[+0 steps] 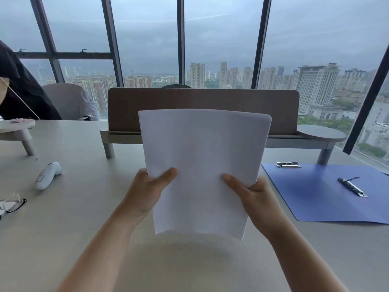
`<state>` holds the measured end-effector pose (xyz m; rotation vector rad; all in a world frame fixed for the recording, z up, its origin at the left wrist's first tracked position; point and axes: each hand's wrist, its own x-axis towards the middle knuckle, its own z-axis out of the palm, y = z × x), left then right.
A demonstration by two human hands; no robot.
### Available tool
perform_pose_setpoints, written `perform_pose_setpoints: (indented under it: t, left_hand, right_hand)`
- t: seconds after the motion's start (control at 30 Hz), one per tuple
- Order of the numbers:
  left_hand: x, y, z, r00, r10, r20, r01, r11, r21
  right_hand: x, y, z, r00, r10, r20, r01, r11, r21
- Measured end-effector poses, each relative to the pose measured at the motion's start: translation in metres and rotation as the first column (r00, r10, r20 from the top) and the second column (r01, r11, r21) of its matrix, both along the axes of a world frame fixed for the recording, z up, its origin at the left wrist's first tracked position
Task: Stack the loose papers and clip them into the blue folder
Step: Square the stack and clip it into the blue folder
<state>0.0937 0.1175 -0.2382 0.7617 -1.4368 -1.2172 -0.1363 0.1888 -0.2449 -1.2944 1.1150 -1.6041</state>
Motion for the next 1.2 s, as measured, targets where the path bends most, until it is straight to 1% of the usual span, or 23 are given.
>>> perform_pose_setpoints:
  t: [0.07, 0.1, 0.23, 0.3, 0.4, 0.53, 0.6, 0.67, 0.73, 0.93, 1.0, 1.07, 1.1, 1.13, 1.17, 1.2]
  left_hand:
    - [-0.002, -0.005, 0.0, 1.0, 0.002, -0.007, -0.002, 1.0, -0.017]
    - [-0.003, -0.008, -0.005, 1.0, -0.003, 0.003, 0.003, 1.0, -0.006]
    - [-0.005, -0.014, -0.051, 0.996, -0.076, 0.046, 0.068, 0.984, 0.164]
    - [-0.007, -0.013, -0.069, 0.992, -0.104, 0.064, 0.088, 0.972, 0.22]
    - [-0.008, -0.021, -0.072, 0.993, -0.074, 0.092, 0.056, 0.982, 0.182]
    - [-0.014, -0.032, -0.069, 0.996, -0.065, 0.055, 0.054, 0.98, 0.191]
    - [-0.017, -0.03, -0.079, 0.993, -0.07, 0.093, 0.05, 0.977, 0.208]
    - [-0.019, -0.028, -0.089, 0.983, -0.079, 0.164, 0.046, 0.979, 0.198]
    - [-0.022, -0.029, -0.091, 0.978, -0.075, 0.195, 0.035, 0.979, 0.202]
    - [-0.045, -0.036, -0.089, 0.984, -0.054, 0.167, 0.01, 0.968, 0.253]
    - [-0.064, -0.039, -0.09, 0.985, -0.031, 0.171, -0.016, 0.965, 0.263]
    - [-0.092, -0.04, -0.091, 0.986, -0.048, 0.161, 0.0, 0.959, 0.283]
    - [-0.105, -0.039, -0.092, 0.987, -0.055, 0.154, 0.007, 0.955, 0.297]
    - [-0.119, -0.038, -0.094, 0.988, -0.061, 0.142, 0.015, 0.951, 0.309]
    - [-0.134, -0.035, -0.097, 0.99, -0.073, 0.122, 0.03, 0.946, 0.323]
    - [-0.148, -0.032, -0.099, 0.991, -0.083, 0.101, 0.044, 0.939, 0.341]
  right_hand:
    - [-0.003, -0.007, 0.002, 1.0, -0.001, -0.01, 0.001, 1.0, -0.024]
    - [-0.005, -0.01, -0.003, 1.0, -0.006, -0.012, 0.006, 1.0, -0.006]
    - [-0.011, -0.016, -0.052, 1.0, 0.004, -0.002, -0.004, 0.984, 0.178]
    - [-0.01, -0.015, -0.071, 1.0, 0.012, 0.011, -0.014, 0.975, 0.223]
    - [-0.015, -0.022, -0.073, 1.0, 0.015, 0.017, -0.018, 0.978, 0.207]
    - [-0.02, -0.029, -0.068, 0.998, 0.025, 0.055, -0.034, 0.982, 0.185]
    - [-0.02, -0.03, -0.079, 0.998, 0.026, 0.05, -0.037, 0.975, 0.219]
    - [-0.021, -0.03, -0.09, 0.998, 0.033, 0.049, -0.045, 0.965, 0.257]
    - [-0.024, -0.032, -0.095, 0.998, 0.024, 0.056, -0.038, 0.964, 0.263]
    - [-0.043, -0.033, -0.085, 0.998, -0.041, 0.047, 0.026, 0.959, 0.283]
    - [-0.06, -0.029, -0.077, 0.993, -0.115, 0.041, 0.098, 0.953, 0.288]
    - [-0.086, -0.024, -0.072, 0.965, -0.26, -0.019, 0.255, 0.924, 0.286]
    - [-0.101, -0.022, -0.073, 0.935, -0.347, -0.07, 0.353, 0.899, 0.261]
    - [-0.117, -0.021, -0.078, 0.89, -0.435, -0.137, 0.456, 0.863, 0.219]
    - [-0.135, -0.017, -0.083, 0.81, -0.538, -0.233, 0.577, 0.801, 0.159]
    - [-0.154, -0.013, -0.089, 0.701, -0.62, -0.352, 0.684, 0.724, 0.088]
